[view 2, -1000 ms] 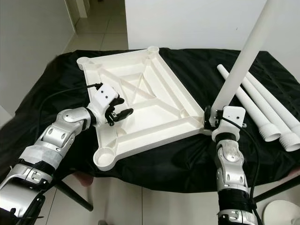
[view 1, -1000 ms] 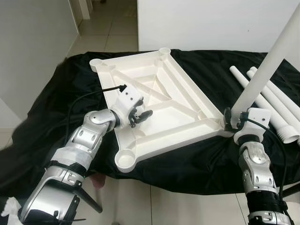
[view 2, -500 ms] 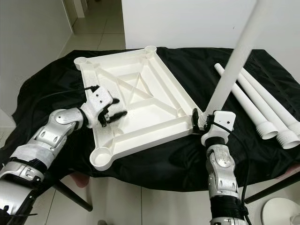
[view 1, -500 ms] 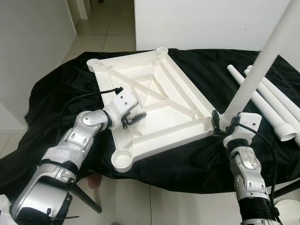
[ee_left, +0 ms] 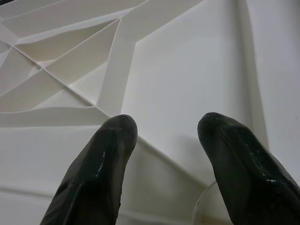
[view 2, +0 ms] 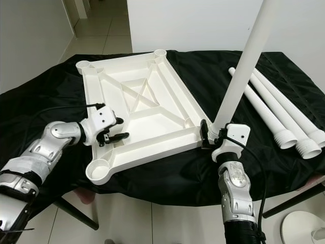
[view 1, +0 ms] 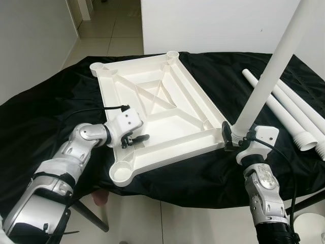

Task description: Building children table

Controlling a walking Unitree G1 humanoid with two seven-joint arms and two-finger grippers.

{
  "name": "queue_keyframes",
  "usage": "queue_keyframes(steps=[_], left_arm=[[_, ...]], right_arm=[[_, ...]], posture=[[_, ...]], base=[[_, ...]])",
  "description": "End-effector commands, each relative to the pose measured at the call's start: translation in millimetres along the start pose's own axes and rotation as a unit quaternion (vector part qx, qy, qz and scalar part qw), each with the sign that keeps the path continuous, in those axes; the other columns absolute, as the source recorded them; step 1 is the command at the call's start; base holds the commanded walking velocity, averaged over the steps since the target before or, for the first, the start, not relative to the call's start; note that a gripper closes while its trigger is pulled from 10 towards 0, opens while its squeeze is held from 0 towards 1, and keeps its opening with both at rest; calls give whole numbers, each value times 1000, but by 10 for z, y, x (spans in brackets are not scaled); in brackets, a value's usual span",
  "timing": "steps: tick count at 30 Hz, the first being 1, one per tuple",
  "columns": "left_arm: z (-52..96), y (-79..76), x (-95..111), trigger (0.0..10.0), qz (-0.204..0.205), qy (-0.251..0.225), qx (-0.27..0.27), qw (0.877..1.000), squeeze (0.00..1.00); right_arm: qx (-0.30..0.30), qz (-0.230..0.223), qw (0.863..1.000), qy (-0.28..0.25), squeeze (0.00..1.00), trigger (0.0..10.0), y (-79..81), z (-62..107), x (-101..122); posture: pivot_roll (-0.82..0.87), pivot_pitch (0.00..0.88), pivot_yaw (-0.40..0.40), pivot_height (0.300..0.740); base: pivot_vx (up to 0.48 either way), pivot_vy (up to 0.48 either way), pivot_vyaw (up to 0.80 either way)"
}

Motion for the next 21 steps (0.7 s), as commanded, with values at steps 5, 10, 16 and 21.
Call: queue_keyframes(steps=[5,10,16,21], left_arm=[[39,-45,-33,10000,28,-18,-4,999,0],[48,-85,52,10000,74,-61,-13,995,0],[63,-136,69,10000,97,-72,-28,992,0],[128,-214,19,10000,87,-57,-50,993,0]], right_arm=[[26,-41,998,-29,0,10000,72,72,114],[4,-23,999,-27,0,10000,29,192,98],[0,-48,999,-21,0,10000,82,311,86],[22,-58,998,-7,0,10000,215,433,50]], posture=[[-36,64,27,740],[-35,64,24,740],[-38,63,20,740],[-38,61,18,740]], base=[[0,0,0],[0,0,0],[0,0,0],[0,0,0]])
Point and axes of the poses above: a point about 5 cm out from each wrist's last joint towards the gripper, its own z axis pointing back from the gripper into the wrist, its own x axis along the axis of the wrist's last joint, y = z × x, the point moved 3 cm from there along -z, pointing out of the wrist towards the gripper, and after that the axes turned 12 degrees about z, right-handed, at the moved point
